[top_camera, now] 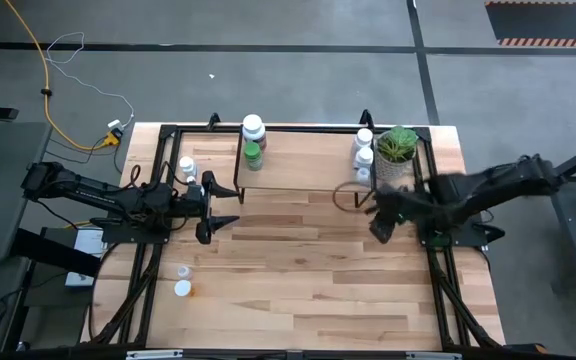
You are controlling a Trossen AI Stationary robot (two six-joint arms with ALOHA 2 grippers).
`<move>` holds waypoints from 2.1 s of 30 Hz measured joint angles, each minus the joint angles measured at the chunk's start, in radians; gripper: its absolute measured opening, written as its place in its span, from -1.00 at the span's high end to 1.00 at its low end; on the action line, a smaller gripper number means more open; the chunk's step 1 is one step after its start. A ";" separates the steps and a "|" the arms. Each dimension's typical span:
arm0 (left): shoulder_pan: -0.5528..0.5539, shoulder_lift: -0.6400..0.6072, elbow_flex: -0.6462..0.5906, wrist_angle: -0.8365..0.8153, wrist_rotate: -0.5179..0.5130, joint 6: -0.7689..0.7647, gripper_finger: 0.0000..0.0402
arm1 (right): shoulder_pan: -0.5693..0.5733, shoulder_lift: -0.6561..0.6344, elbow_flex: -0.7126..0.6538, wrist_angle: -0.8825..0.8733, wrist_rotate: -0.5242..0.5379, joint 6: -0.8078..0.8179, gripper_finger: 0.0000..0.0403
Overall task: Pick and place medicine bottles onto shelf by color
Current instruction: Put the transparent pill bottle on the shelf
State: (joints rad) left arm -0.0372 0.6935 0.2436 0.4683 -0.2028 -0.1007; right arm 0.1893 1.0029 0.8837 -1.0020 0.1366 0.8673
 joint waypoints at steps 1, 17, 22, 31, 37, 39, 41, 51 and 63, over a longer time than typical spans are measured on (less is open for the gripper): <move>0.000 0.000 0.000 0.000 0.000 0.000 -0.54 | 0.036 -0.032 -0.065 0.113 0.032 0.012 0.11; 0.000 0.000 0.000 0.002 -0.001 -0.064 -0.54 | 0.196 -0.105 -0.511 1.331 0.533 -0.470 0.11; 0.000 0.000 0.000 0.002 -0.003 -0.064 -0.54 | 0.151 -0.105 -0.511 1.344 0.536 -0.465 0.11; 0.000 0.000 0.000 0.001 -0.003 -0.060 -0.54 | 0.109 -0.105 -0.511 1.288 0.501 -0.396 0.11; 0.000 0.000 0.000 0.001 -0.003 -0.046 -0.54 | 0.115 -0.101 -0.511 1.341 0.326 -0.448 0.11; 0.000 0.000 0.000 0.001 -0.003 -0.046 -0.54 | 0.130 -0.085 -0.511 1.396 0.262 -0.495 0.11; 0.000 0.000 0.000 0.001 -0.003 -0.048 -0.54 | 0.147 -0.059 -0.511 1.471 0.220 -0.553 0.11; 0.000 0.000 0.000 0.001 -0.003 -0.053 -0.54 | 0.169 0.039 -0.511 1.590 0.317 -0.601 0.11; -0.027 0.009 0.036 -0.004 0.050 -0.162 -0.54 | 0.169 0.067 -0.511 1.641 0.187 -0.643 0.11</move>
State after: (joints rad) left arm -0.0642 0.7024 0.2797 0.4647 -0.1531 -0.2622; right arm 0.3584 1.0695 0.3725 0.6385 0.3237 0.2245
